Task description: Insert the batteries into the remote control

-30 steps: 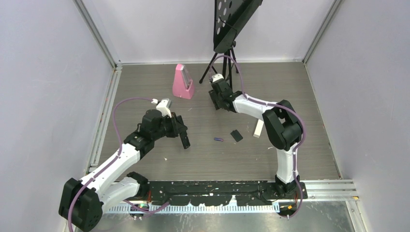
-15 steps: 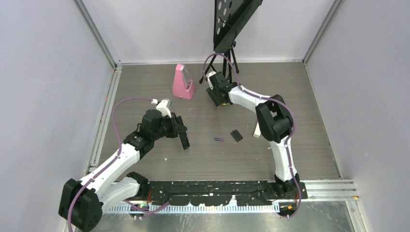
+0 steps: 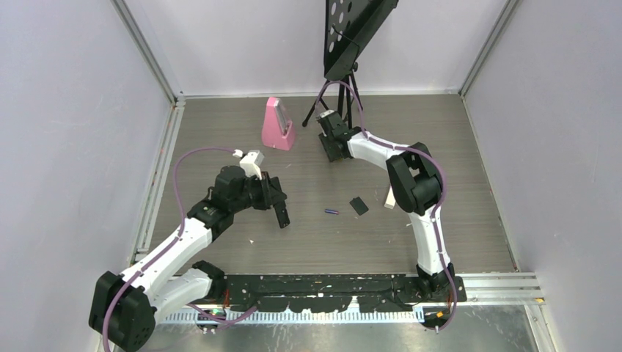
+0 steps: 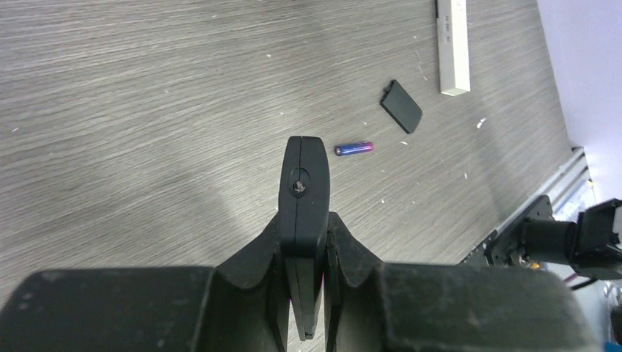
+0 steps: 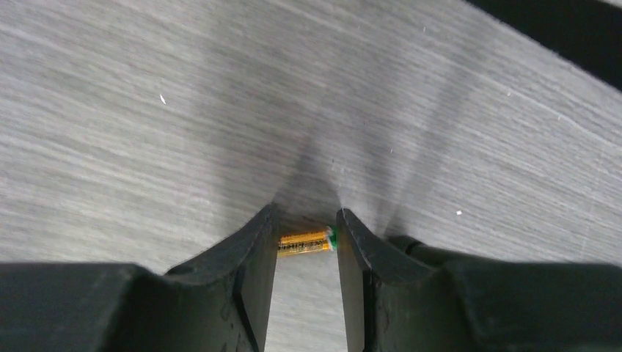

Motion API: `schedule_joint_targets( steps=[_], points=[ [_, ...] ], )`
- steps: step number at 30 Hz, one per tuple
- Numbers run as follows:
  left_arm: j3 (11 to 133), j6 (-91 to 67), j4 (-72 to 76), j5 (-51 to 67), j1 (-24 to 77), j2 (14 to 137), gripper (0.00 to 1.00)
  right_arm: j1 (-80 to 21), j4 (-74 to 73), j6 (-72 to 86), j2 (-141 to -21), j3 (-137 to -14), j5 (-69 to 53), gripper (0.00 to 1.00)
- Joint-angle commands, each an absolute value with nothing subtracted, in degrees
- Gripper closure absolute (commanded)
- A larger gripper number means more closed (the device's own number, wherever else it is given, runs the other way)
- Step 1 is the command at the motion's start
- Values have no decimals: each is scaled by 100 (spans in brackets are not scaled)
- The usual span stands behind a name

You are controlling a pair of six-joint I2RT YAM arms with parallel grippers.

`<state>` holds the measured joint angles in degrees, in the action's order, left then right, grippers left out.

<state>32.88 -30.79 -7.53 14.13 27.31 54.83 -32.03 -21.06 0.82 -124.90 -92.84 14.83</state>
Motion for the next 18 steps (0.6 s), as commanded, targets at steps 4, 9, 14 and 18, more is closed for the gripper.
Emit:
schedule_joint_targets(
  steps=[4,9,14,18],
  points=[
    [3454,-2996,-142,2045,2716,5314,100,-3226,-2220,347,-12222,-8881,1204,60],
    [3454,-3027,-108,2089,2716,5337,100,-3234,-2290,498,-11915,-8518,1219,62],
    [3428,-3064,-59,2119,2716,5365,100,-3243,-2549,784,-11682,-8343,1504,62],
    [3420,-3091,-32,2144,2716,5392,100,-3259,-2873,1221,-11615,-8324,1910,56]
  ],
)
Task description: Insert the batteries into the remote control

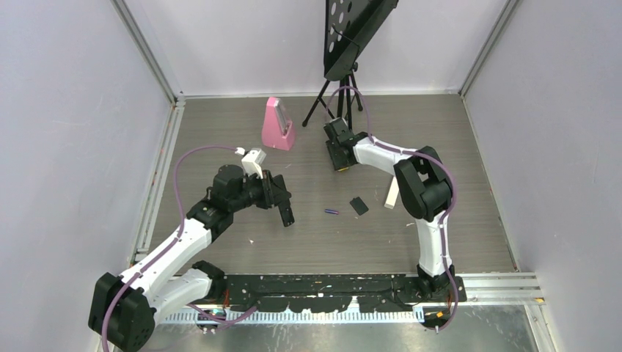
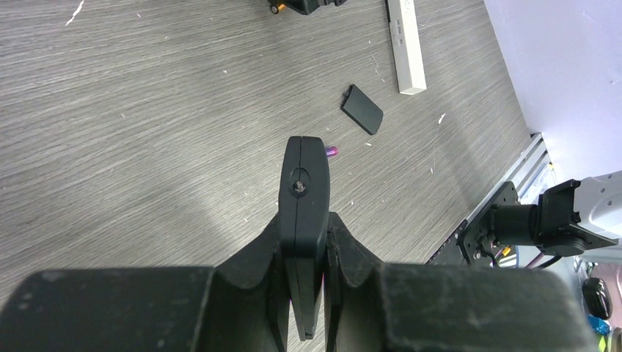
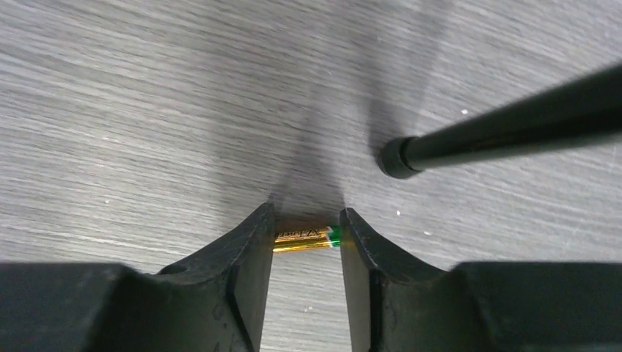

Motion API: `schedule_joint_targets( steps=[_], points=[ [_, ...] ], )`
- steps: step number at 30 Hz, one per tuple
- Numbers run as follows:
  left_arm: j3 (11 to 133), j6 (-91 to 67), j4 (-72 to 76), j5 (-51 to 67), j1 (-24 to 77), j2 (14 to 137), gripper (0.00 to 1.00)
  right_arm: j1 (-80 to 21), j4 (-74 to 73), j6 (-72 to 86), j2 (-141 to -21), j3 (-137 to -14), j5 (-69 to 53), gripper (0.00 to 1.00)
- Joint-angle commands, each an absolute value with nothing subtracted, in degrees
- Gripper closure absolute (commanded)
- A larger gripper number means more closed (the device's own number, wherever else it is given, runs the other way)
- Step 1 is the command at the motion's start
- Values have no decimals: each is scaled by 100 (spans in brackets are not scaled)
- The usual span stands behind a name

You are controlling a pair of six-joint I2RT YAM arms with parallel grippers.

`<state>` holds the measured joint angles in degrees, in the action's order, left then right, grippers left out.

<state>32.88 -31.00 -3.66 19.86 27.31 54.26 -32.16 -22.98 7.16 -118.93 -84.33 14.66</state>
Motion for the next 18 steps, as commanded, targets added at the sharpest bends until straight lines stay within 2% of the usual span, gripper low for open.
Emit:
schedule_joint_targets(
  steps=[1,5,18],
  points=[
    [3412,-3097,-35,2144,2716,5397,100,-3279,-2952,1307,-11607,-8319,2020,53],
    [3410,-3119,-35,2183,2716,5431,100,-3327,-3266,1701,-11578,-8293,2457,45],
    [3432,-3170,-35,2234,2716,5397,100,-3322,-3410,1831,-11180,-8002,2409,48]
  ],
)
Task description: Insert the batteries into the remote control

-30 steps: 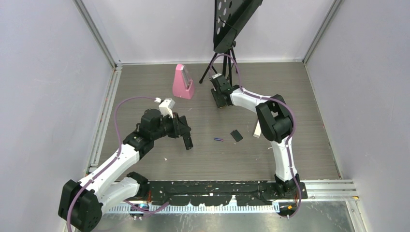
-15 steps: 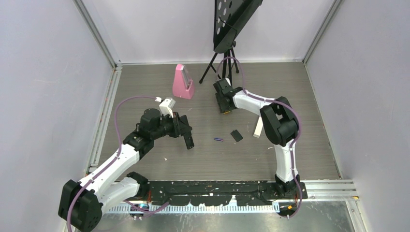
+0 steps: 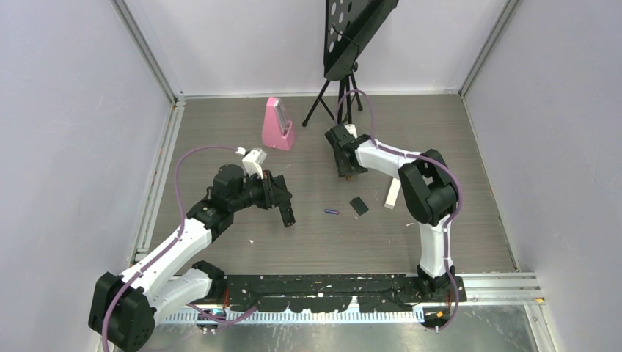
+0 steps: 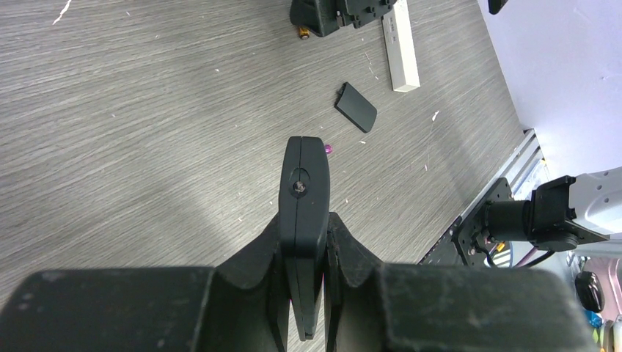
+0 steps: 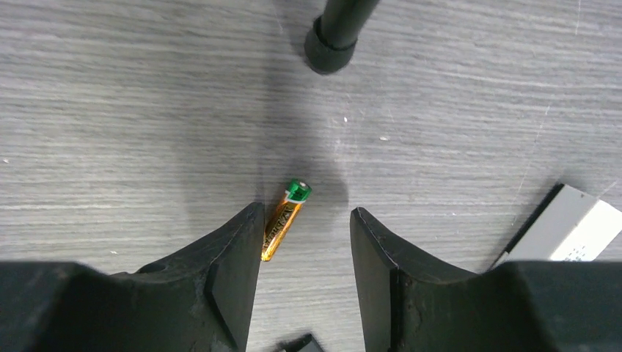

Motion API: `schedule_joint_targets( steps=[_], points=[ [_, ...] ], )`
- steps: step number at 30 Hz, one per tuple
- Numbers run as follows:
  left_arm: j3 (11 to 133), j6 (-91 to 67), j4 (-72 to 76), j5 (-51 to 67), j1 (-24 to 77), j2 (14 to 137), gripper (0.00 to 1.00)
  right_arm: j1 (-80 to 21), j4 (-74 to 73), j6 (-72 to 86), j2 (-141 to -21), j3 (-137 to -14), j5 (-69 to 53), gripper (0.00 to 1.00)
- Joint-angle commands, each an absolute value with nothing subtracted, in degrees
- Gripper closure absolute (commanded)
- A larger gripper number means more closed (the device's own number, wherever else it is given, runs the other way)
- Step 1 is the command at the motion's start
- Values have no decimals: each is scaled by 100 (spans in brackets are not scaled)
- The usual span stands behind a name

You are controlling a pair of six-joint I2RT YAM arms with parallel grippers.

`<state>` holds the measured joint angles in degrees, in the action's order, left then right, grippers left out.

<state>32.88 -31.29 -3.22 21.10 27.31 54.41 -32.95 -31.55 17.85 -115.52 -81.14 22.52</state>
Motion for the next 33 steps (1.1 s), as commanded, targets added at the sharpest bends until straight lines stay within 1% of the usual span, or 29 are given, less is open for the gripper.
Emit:
schedule_joint_targets(
  steps=[1,4,8,14,20,23,32,33],
  points=[
    [3432,-3174,-35,2225,2716,5383,100,-3322,-3410,1831,-11112,-7993,2390,47],
    [3445,-3189,-33,2193,2716,5379,100,-3322,-3423,1922,-10925,-7953,2337,45],
    [3452,-3198,-35,2163,2716,5389,100,-3315,-3440,2223,-10891,-7926,2307,46],
    [3462,-3220,-32,2162,2716,5400,100,-3260,-3445,2936,-11250,-7960,2400,58],
    [3463,-3226,-32,2162,2716,5357,100,-3089,-3413,3581,-11364,-7779,2527,69],
    [3458,-3243,-30,2165,2716,5350,100,-3021,-3402,3716,-11358,-7686,2475,71],
    [3480,-3256,-33,2187,2716,5426,100,-2806,-3219,3807,-11302,-7418,2450,73],
    [3485,-3256,-30,2193,2716,5430,100,-2778,-3188,3796,-11307,-7408,2416,75]
  ],
)
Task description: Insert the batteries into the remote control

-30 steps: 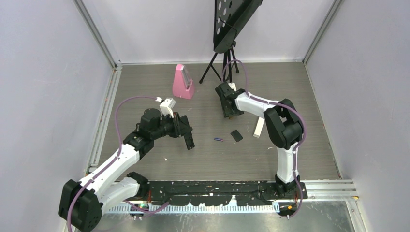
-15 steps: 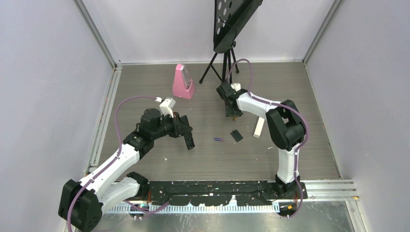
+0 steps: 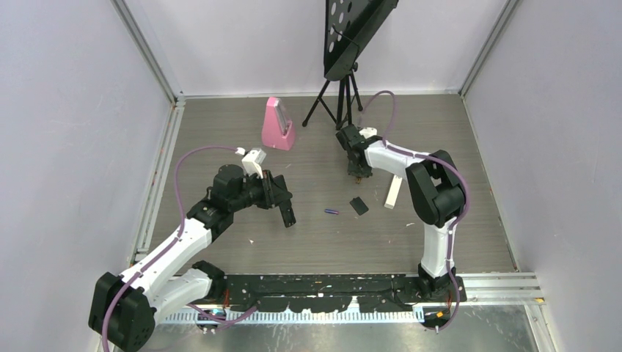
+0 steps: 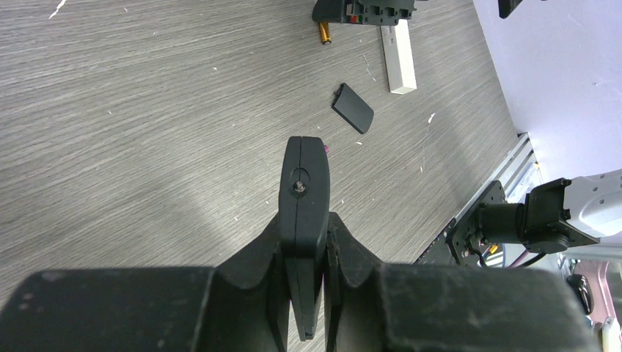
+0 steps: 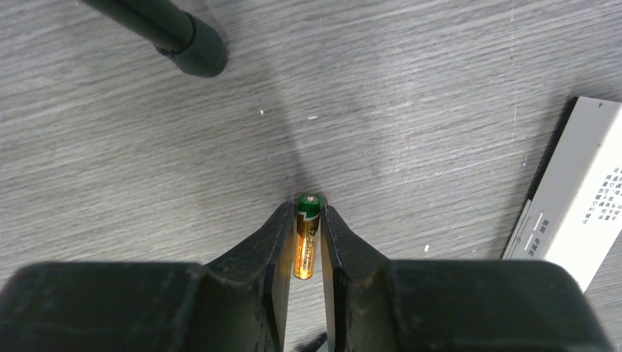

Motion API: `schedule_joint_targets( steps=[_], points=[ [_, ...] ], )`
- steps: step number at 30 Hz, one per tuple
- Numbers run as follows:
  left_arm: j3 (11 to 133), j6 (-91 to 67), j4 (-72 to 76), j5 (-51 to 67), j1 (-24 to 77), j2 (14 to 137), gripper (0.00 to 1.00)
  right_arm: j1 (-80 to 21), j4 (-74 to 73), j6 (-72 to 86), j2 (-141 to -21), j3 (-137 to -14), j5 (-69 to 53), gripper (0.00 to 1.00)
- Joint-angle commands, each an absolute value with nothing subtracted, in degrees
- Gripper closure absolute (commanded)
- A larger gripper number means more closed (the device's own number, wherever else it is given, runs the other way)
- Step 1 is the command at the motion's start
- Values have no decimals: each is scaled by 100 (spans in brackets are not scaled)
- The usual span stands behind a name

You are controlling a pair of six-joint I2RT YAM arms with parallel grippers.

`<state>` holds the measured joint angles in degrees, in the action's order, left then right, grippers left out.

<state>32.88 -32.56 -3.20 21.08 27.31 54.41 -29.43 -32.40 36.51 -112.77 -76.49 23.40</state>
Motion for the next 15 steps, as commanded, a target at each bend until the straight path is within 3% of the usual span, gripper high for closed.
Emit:
schedule_joint_targets(
  steps=[1,3,4,5,8,15],
  points=[
    [3491,-3259,-35,2197,2716,5438,100,-2751,-3176,3789,-11318,-7409,2352,79],
    [3498,-3273,-29,2206,2716,5436,100,-2709,-3171,3782,-11352,-7409,2215,86],
    [3492,-3289,-34,2204,2716,4759,100,-2701,-3146,3773,-11363,-7396,2173,90],
    [3497,-3305,-35,2218,2716,5356,100,-2703,-3086,3761,-11348,-7355,2106,93],
    [3473,-3380,205,2273,2707,5494,100,-2707,-2794,3708,-11197,-7144,1910,99],
    [3455,-3611,607,2419,2707,5725,100,-2856,-1415,3348,-9873,-6123,1595,100]
  ],
)
